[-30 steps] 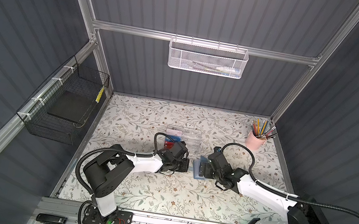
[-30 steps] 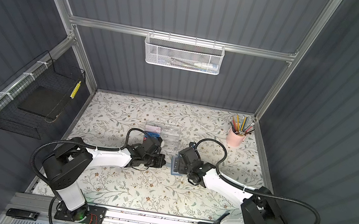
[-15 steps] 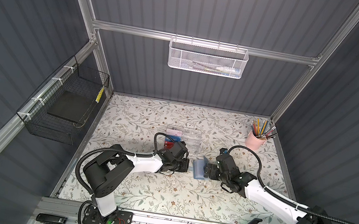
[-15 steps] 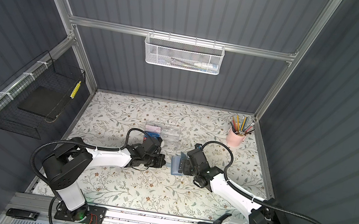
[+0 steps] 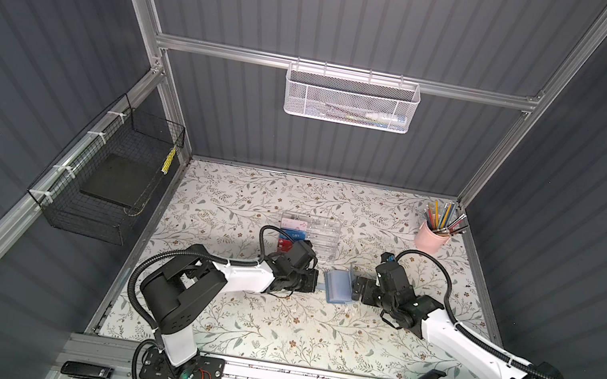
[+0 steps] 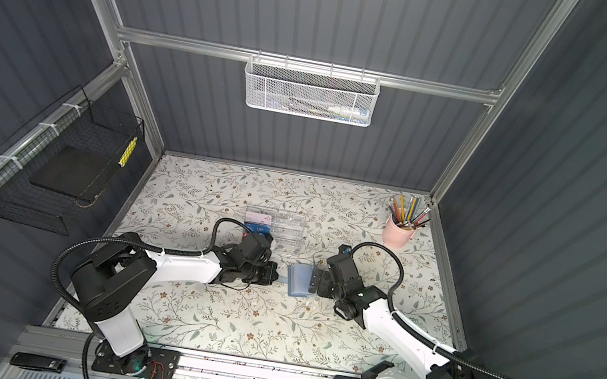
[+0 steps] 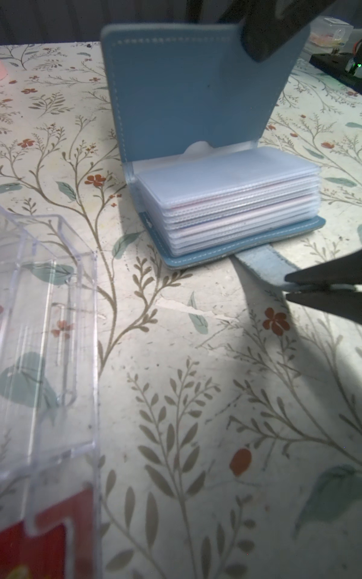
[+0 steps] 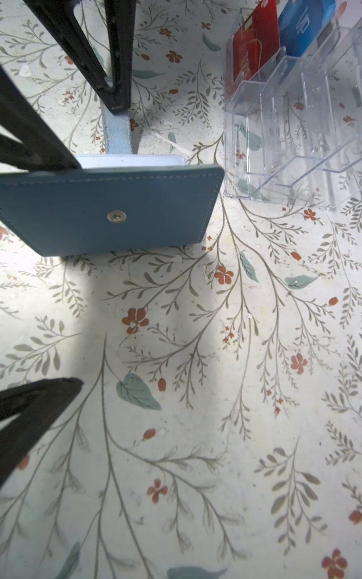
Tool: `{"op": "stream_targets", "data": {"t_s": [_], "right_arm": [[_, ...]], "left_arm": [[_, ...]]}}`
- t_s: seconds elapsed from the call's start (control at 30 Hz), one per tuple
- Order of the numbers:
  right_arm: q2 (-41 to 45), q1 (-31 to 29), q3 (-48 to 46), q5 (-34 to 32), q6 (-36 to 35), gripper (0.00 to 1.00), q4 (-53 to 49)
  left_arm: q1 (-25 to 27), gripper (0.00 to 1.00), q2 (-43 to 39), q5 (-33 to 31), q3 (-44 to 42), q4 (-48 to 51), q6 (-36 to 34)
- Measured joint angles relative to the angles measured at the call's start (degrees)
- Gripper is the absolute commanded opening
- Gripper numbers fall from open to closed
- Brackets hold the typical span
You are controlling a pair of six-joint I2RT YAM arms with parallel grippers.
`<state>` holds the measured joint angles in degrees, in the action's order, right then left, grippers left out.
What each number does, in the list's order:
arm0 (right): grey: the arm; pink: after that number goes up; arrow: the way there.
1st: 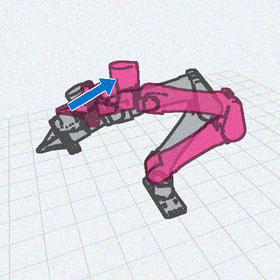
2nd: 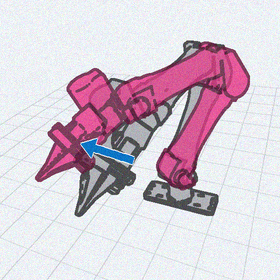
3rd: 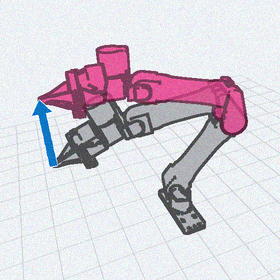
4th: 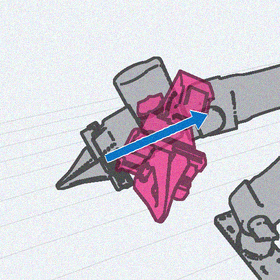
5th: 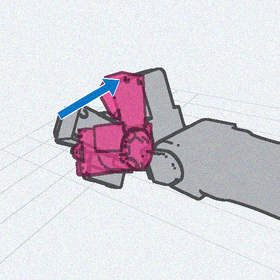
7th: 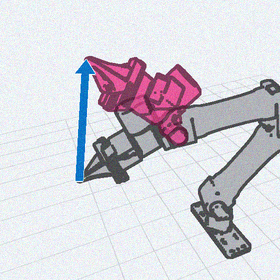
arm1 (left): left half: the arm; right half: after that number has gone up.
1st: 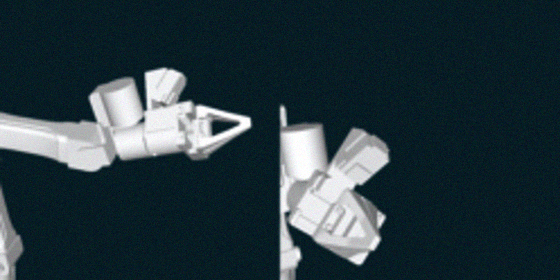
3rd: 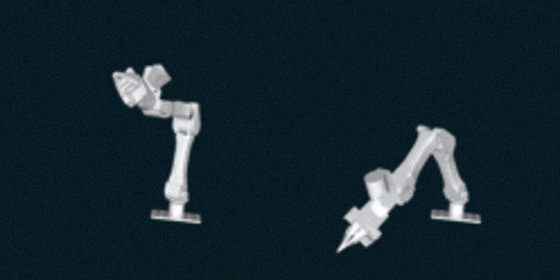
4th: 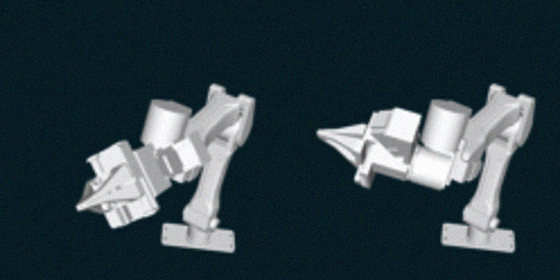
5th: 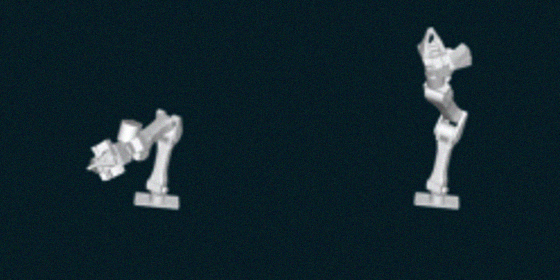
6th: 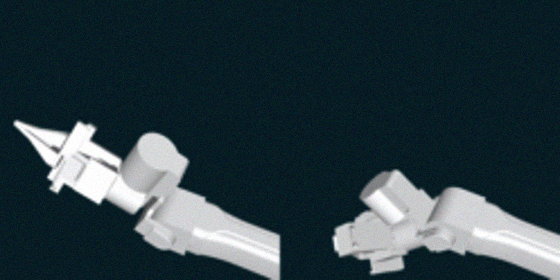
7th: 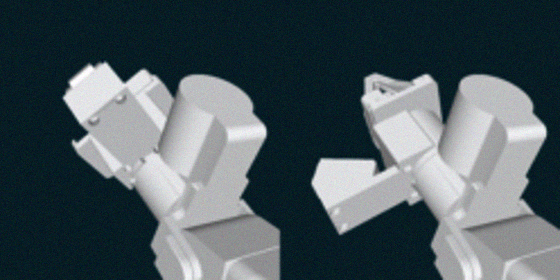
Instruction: Take the credit cards out of the card holder
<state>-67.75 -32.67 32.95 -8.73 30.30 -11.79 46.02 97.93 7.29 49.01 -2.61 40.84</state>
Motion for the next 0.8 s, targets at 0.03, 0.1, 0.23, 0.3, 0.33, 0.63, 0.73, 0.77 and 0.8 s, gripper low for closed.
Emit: {"op": "stream_targets", "data": {"t_s": [0.03, 0.1, 0.23, 0.3, 0.33, 0.63, 0.73, 0.77, 0.8], "right_arm": [[0.0, 0.4, 0.0, 0.0, 0.0, 0.99, -0.1], [0.0, 1.3, -0.2, 0.0, -0.1, 0.99, -0.1], [-0.3, 2.7, -0.3, -0.1, 0.1, 0.99, -0.3], [-1.1, 3.2, -0.3, -0.1, 0.3, 0.99, -0.4], [-1.9, 3.4, -0.2, -0.2, 0.3, 0.99, -0.5], [-9.8, 4.4, 2.4, -3.3, 1.9, 0.99, -1.7], [-11.7, 4.7, 3.7, -5.0, 2.1, 0.99, -1.6], [-12.3, 4.8, 4.0, -5.5, 2.2, 0.99, -1.6], [-12.8, 4.8, 4.5, -6.1, 2.3, 0.99, -1.7]], "left_arm": [[0.0, 0.00, 0.0, 0.0, 0.0, 0.0, 0.0], [0.0, 0.00, 0.0, 0.0, 0.0, 0.0, 0.0], [0.0, 0.00, -0.2, 0.0, -0.1, 0.0, 0.0], [-0.1, 0.00, -0.5, 0.0, -0.5, 0.0, 0.0], [-0.1, 0.00, -0.6, 0.0, -0.7, 0.0, 0.0], [-0.7, 0.00, -0.9, 0.0, -1.3, 0.0, 0.0], [-0.8, 0.00, -1.1, 0.0, -1.5, 0.0, -0.2], [-0.8, 0.00, -1.1, 0.0, -1.5, 0.0, -0.2], [-0.9, 0.00, -1.1, 0.0, -1.6, 0.0, -0.2]]}}
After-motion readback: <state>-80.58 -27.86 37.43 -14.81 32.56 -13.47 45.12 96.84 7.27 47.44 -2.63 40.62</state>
